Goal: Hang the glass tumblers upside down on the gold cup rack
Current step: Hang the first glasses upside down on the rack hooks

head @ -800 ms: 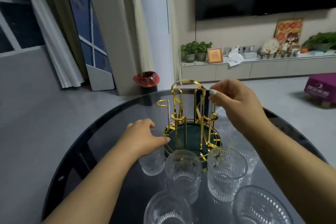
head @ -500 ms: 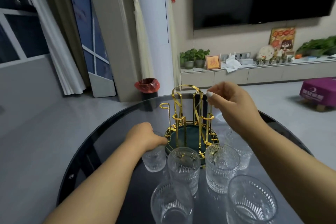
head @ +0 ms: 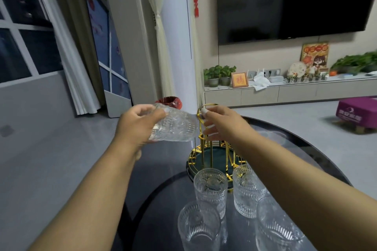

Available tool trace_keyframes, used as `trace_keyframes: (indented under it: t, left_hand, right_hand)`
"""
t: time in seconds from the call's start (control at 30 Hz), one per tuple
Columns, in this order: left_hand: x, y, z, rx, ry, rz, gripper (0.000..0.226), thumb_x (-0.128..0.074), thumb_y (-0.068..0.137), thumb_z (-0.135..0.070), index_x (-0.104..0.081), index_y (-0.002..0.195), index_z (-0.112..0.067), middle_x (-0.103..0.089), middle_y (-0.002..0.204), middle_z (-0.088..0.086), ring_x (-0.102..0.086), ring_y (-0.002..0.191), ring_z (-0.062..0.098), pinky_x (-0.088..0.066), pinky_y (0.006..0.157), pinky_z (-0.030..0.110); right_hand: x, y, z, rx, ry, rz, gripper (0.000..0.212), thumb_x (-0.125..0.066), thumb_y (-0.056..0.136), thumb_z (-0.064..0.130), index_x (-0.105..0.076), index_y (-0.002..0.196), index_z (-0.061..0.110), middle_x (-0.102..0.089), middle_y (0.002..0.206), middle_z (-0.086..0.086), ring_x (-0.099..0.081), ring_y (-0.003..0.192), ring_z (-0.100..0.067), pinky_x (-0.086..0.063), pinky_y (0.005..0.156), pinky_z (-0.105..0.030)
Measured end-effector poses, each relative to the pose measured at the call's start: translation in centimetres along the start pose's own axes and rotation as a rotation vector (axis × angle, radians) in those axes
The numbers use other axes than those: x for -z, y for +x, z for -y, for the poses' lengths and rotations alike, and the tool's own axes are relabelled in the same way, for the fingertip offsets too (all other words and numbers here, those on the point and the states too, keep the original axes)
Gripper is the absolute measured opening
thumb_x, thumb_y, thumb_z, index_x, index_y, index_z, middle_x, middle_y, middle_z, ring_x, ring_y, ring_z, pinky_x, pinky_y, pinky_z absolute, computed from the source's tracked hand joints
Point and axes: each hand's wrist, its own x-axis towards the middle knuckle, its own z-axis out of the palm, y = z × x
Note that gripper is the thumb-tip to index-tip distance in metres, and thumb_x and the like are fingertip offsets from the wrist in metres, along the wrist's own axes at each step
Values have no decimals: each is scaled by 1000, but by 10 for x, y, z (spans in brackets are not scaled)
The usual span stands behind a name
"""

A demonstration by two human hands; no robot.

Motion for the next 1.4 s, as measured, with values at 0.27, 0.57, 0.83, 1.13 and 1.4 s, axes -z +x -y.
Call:
trace_keyframes:
  t: [0.27,0.57,0.83,1.13,1.4]
  left_hand:
    - [-34,-7,-8,-3,-185,192,26,-67,83,-27,-64,106,-15,-71,102,9,-69,85,23,-58,69,39]
    - [-32,22,87,40,-50,141,51,-22,101,-43,-53,131,-16,-55,137,5,-49,126,17,-33,110,37]
    - [-50,22,179,201,112,301,62,-12,97,-51,-58,127,-21,-59,129,-4,-46,118,8,-22,99,30]
    - [-59,24,215,158,78,293,102,-15,56,-98,-63,121,-35,-63,126,-12,-50,123,6,-26,99,29]
    - [-60,27,223,132,77,296,93,-16,57,-99,-63,115,-44,-63,127,-15,-50,126,5,-27,98,28]
  right_hand:
    - [13,-2,8,-165,626,174,23,-53,95,28,-62,108,10,-67,106,-12,-68,94,-31,-60,77,-41]
    - [71,35,45,78,361,-154,50,-67,85,23,-49,128,3,-59,119,-16,-63,104,-36,-61,71,-37]
    - [86,98,39,174,60,-295,59,-78,77,19,-53,128,4,-66,111,-14,-70,88,-25,-61,66,-34]
    - [76,158,11,188,-374,-124,64,-76,77,17,-50,134,7,-58,124,-15,-63,98,-29,-59,76,-35]
    - [51,175,-15,162,-506,126,61,-75,77,12,-52,134,14,-57,129,-7,-60,102,-20,-51,78,-23]
